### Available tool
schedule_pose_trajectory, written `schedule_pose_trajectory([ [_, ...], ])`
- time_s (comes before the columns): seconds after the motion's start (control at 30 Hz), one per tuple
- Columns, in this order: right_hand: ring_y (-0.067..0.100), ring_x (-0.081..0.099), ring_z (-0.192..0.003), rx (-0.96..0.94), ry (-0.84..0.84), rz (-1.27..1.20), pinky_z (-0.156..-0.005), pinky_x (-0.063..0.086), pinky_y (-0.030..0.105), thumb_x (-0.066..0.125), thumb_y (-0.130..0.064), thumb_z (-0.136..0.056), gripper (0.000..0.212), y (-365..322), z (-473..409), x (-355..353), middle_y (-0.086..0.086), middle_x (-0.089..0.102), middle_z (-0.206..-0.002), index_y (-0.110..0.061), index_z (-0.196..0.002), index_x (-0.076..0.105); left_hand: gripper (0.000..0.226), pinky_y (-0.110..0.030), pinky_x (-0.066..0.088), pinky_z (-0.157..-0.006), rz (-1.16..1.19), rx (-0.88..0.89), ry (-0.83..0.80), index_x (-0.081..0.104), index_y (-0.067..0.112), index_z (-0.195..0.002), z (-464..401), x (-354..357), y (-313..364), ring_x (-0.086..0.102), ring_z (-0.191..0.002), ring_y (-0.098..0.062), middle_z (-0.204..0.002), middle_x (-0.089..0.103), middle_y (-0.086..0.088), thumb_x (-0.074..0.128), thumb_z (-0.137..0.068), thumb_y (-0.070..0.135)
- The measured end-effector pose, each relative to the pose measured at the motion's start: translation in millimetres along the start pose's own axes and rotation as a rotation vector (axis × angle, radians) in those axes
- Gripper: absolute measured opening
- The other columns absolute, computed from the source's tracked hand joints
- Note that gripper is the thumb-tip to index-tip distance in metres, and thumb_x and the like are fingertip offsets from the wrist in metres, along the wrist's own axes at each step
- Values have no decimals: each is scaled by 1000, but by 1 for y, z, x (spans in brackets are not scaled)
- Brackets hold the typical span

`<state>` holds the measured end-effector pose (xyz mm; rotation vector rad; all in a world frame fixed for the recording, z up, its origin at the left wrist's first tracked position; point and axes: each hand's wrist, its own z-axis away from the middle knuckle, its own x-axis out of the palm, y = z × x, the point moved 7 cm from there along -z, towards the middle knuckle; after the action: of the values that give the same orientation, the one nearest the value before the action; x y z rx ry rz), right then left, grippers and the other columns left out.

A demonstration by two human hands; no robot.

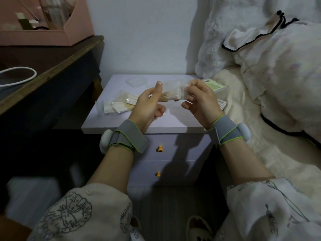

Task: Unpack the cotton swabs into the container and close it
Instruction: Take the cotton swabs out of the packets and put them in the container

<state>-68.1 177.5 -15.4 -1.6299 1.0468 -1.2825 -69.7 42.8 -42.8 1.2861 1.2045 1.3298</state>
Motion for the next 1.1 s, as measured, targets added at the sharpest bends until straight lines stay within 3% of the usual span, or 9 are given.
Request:
schedule_pose_trajectory([
  [0.1,23,43,-61,-18,33,94,-40,33,18,47,7,-83,30,4,-3,-5,8,42,-64,-15,-63,44,14,-14,25,-36,103,68,-12,55,7,-89,3,0,6,38,-41,-4,-65,45,1,54,-94,20],
  [0.2,17,45,-61,-56,97,226,-42,36,17,47,9,-85,29,6,-3,-10,9,44,-70,-15,-69,46,8,-11,29,-36,114,80,55,55,1,-92,2,-8,6,38,-37,-2,-61,41,-3,56,-92,9],
  [0.3,10,45,-54,-122,149,317,-44,32,18,58,3,-83,28,3,-3,-15,-1,44,-65,-18,-68,46,6,-11,33,-39,101,83,99,54,0,-91,0,-13,4,39,-46,-6,-64,40,-3,55,-92,7],
  [0.5,6,38,-49,-70,104,351,-46,32,16,61,-5,-85,19,10,-4,-12,5,45,-66,-17,-71,60,16,-11,34,-40,86,100,110,57,-4,-107,-2,-13,5,39,-55,-12,-69,45,-5,49,-94,2],
  [0.73,12,36,-55,-3,50,325,-43,32,13,58,-10,-89,15,17,-3,-9,2,42,-62,-13,-75,62,26,-13,34,-46,103,124,99,59,8,-83,-3,-12,4,44,-49,-6,-76,49,-3,39,-97,0],
  [1.0,12,40,-55,21,50,265,-44,34,14,56,-11,-90,14,19,-3,-9,2,45,-61,-12,-77,62,31,-13,35,-45,207,106,81,57,7,-81,-3,-7,1,46,-41,-2,-81,50,-5,33,-98,-3],
  [1.1,11,39,-53,42,25,169,-42,31,13,54,-8,-91,13,20,-2,-7,-9,46,-46,-10,-79,60,31,-14,37,-47,218,103,95,57,7,-81,-3,-7,2,46,-42,-4,-82,50,-6,32,-98,-3],
])
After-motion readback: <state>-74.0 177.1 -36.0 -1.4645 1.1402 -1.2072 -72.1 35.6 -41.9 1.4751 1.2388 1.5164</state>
